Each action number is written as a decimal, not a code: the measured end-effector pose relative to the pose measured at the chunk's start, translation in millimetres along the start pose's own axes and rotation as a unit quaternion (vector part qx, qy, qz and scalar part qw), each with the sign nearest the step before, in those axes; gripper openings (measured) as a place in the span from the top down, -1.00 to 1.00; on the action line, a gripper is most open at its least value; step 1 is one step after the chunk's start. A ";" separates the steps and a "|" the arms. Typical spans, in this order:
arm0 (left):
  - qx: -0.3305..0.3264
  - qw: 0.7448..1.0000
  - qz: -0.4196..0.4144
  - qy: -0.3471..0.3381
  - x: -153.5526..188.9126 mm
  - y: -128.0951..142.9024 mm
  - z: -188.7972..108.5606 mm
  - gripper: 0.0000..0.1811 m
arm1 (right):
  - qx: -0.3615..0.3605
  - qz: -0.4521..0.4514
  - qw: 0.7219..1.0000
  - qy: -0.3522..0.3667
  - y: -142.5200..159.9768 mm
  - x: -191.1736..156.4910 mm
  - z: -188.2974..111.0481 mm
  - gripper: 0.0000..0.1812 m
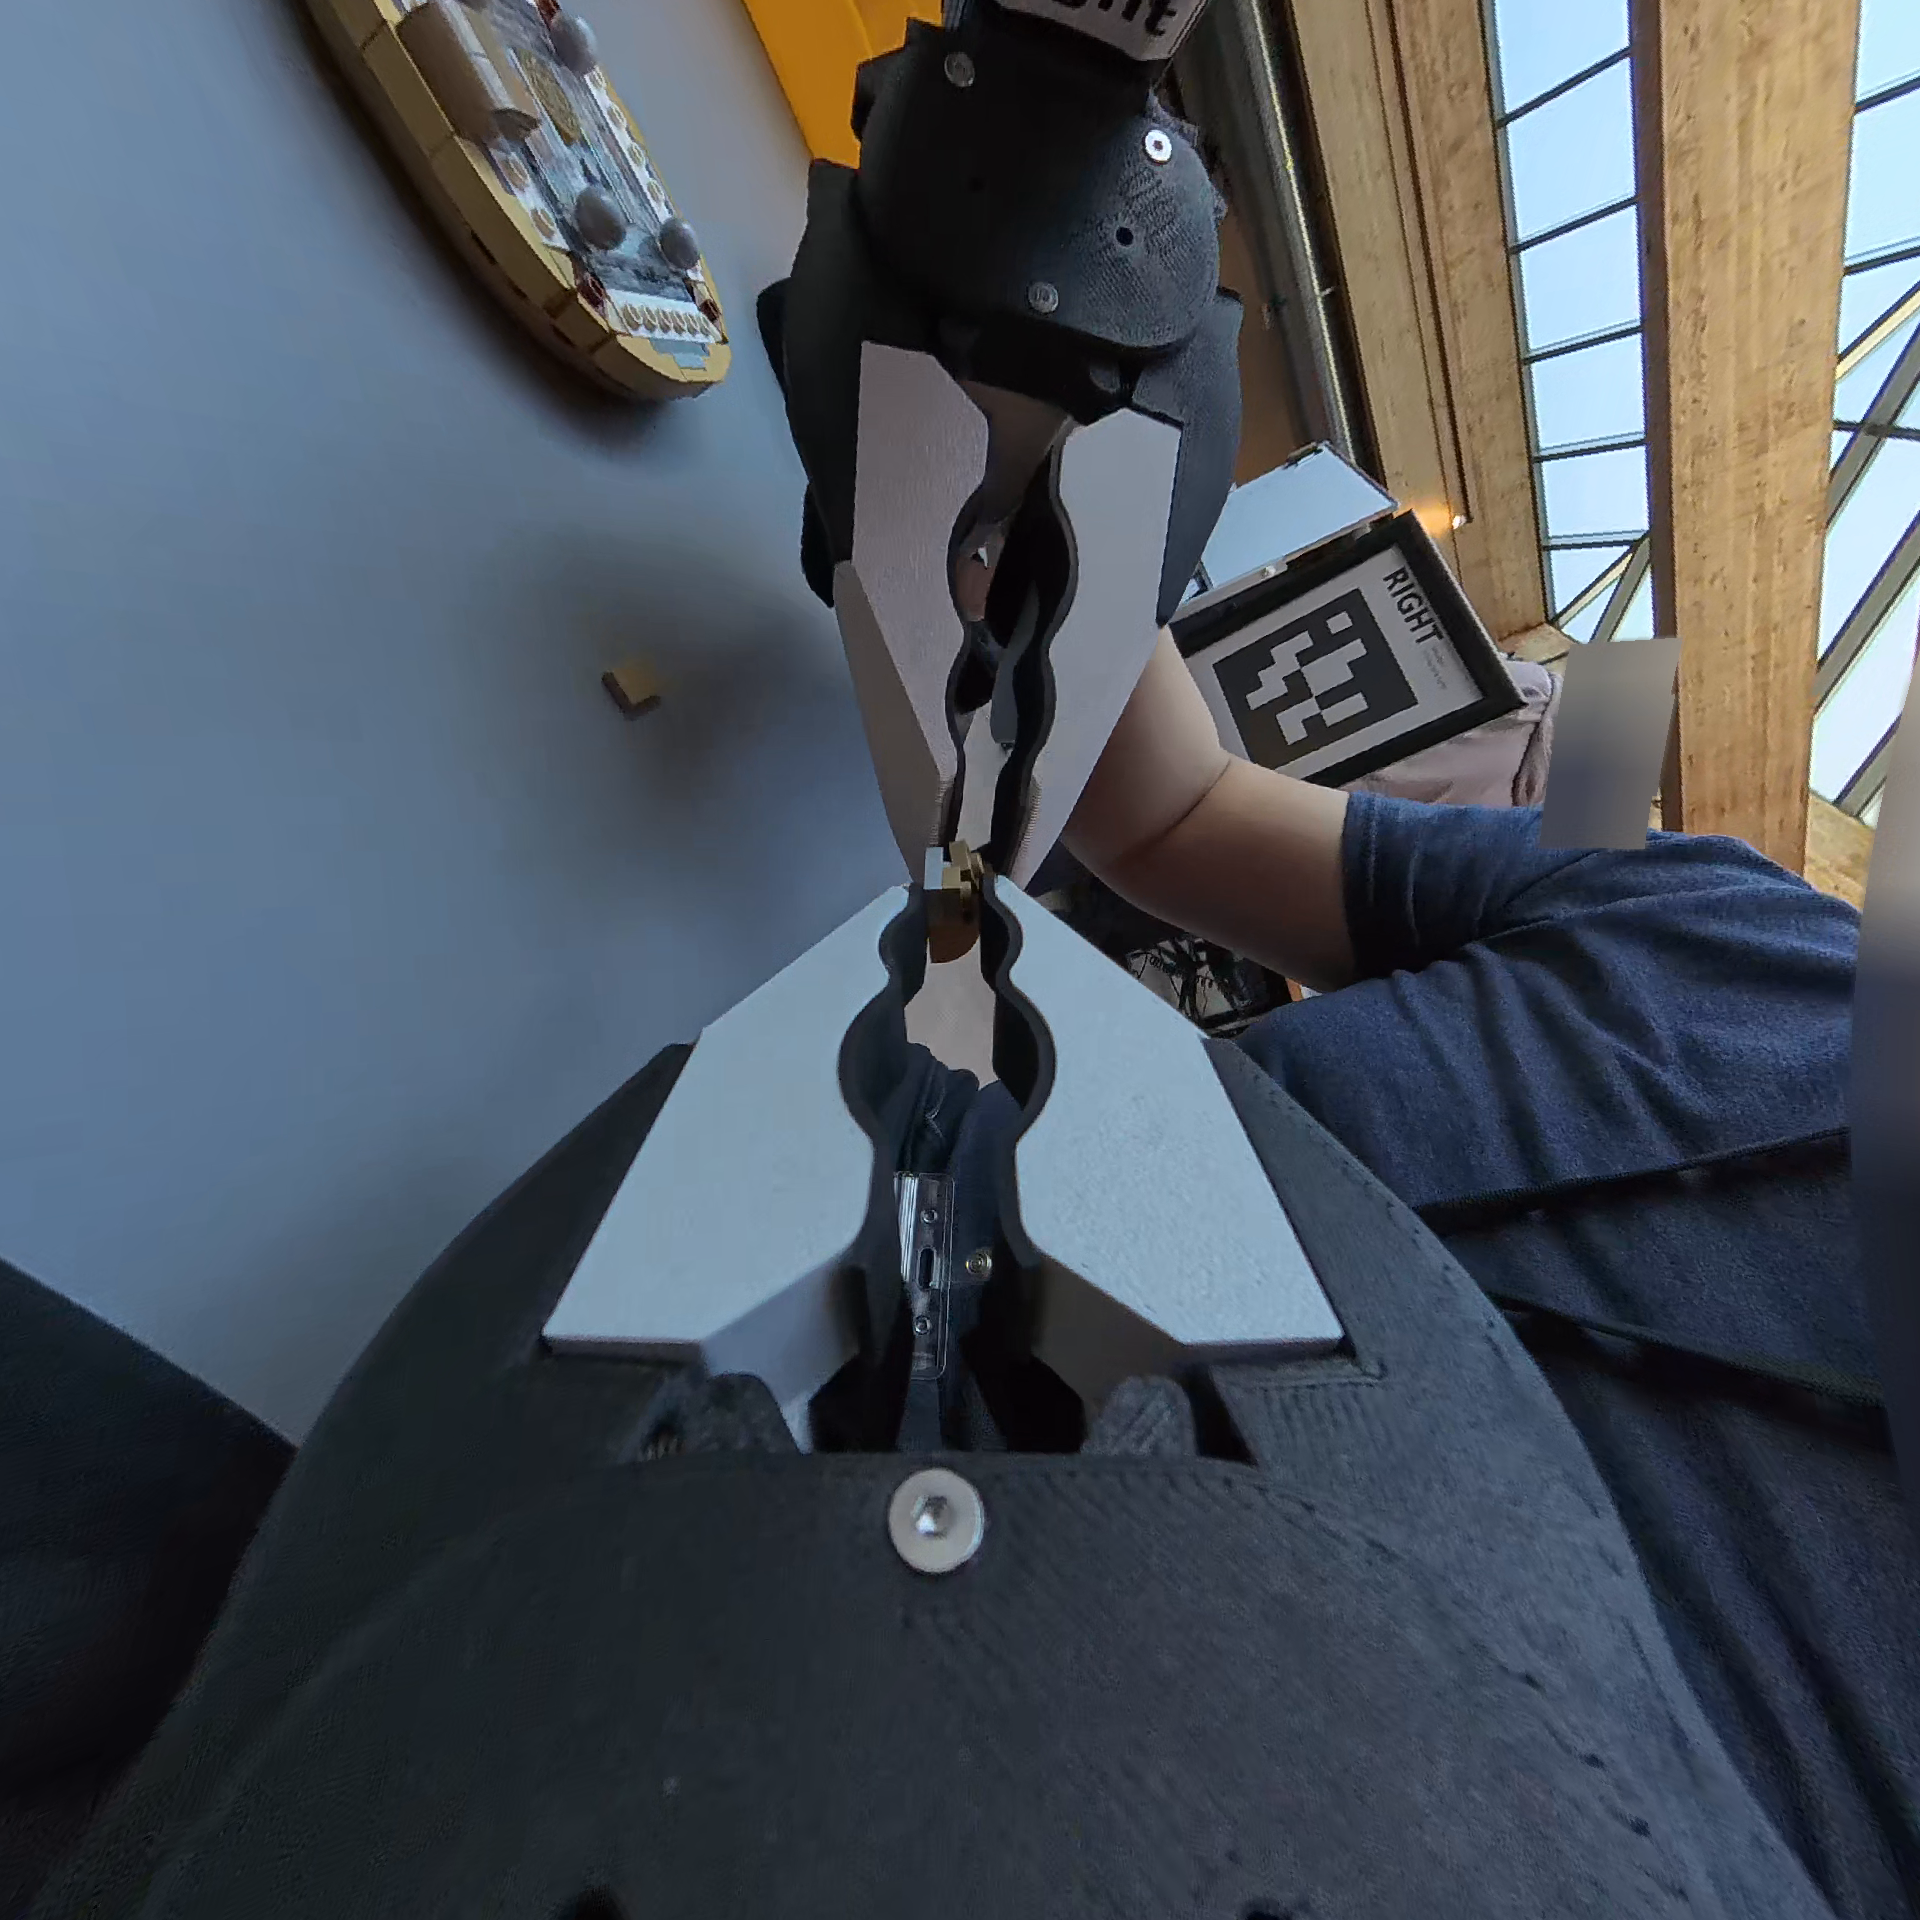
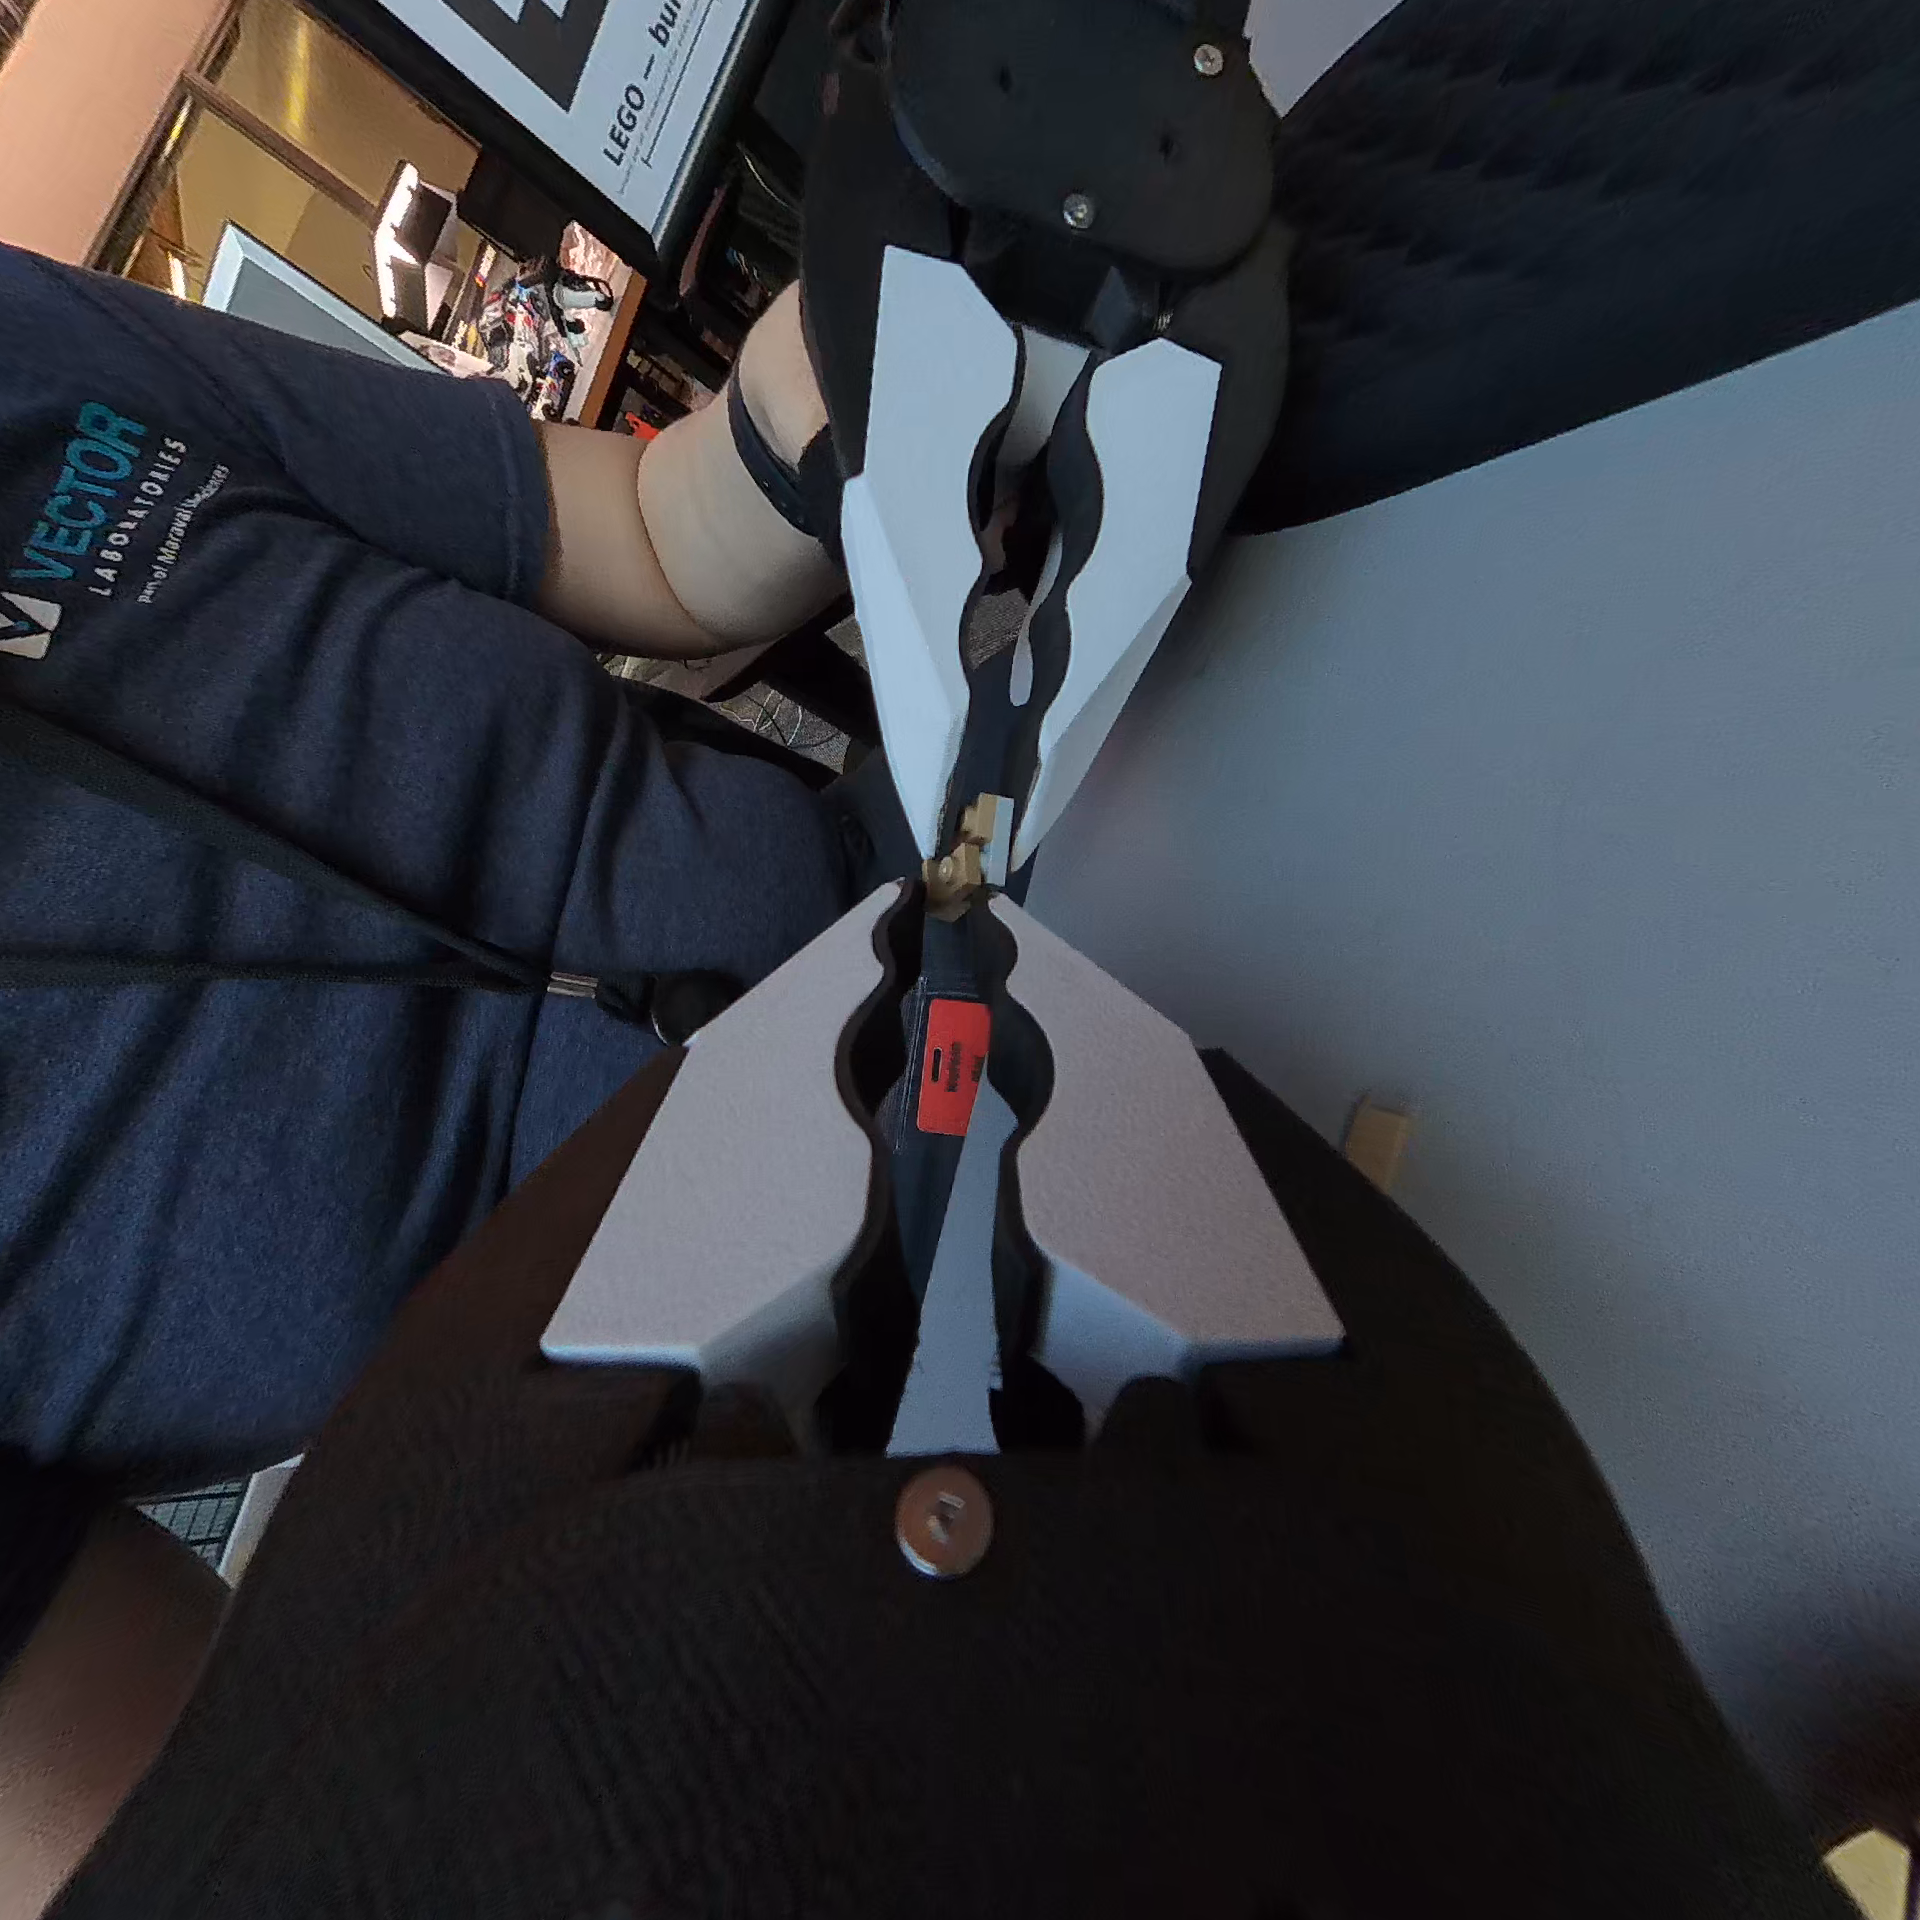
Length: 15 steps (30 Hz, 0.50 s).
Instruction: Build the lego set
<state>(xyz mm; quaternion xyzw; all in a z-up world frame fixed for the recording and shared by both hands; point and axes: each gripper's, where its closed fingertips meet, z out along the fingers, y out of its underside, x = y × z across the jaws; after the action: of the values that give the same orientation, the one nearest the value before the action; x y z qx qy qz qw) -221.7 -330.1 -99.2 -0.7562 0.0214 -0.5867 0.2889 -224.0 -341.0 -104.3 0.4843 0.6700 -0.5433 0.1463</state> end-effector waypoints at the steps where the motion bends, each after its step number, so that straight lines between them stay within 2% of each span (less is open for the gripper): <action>1: 0.003 1.000 0.001 -0.001 -1.3 -0.7 -1.1 0.91 | 0.000 -0.001 1.000 0.003 -0.9 1.7 0.3 0.92; 8: 0.040 0.999 -0.006 0.013 -1.9 -10.1 -8.5 0.92 | 0.031 0.008 0.999 -0.004 -12.6 5.3 -3.0 0.92; 12: 0.067 0.998 0.016 -0.008 -6.1 -15.1 -11.2 0.91 | 0.033 0.020 0.999 0.019 -16.1 11.1 -4.4 0.91; 15: 0.086 0.996 0.004 0.008 -3.3 -18.2 -14.0 0.91 | 0.034 0.011 0.999 0.034 -20.7 10.2 -5.4 0.92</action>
<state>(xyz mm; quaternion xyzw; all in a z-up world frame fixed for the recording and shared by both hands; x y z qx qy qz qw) -240.8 -319.5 -91.7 -0.7241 -0.0237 -0.5909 0.3550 -243.9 -330.1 -97.6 0.5150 0.6502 -0.5471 0.1130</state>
